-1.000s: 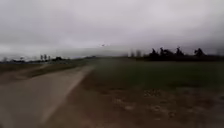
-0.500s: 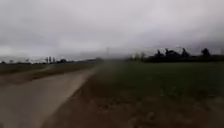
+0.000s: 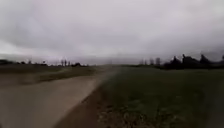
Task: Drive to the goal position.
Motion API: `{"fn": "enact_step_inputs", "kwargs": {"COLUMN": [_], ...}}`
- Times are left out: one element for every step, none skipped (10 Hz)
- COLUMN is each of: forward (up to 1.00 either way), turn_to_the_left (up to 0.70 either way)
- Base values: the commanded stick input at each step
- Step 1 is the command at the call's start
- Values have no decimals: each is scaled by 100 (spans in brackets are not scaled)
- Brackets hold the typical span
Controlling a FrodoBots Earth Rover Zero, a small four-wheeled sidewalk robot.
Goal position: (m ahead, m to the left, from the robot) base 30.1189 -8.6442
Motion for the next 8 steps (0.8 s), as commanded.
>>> {"fn": "enact_step_inputs", "kwargs": {"forward": [85,85,85,85,85,85,85,85], "turn_to_the_left": [33,27,3,2,2,2,2,1]}}
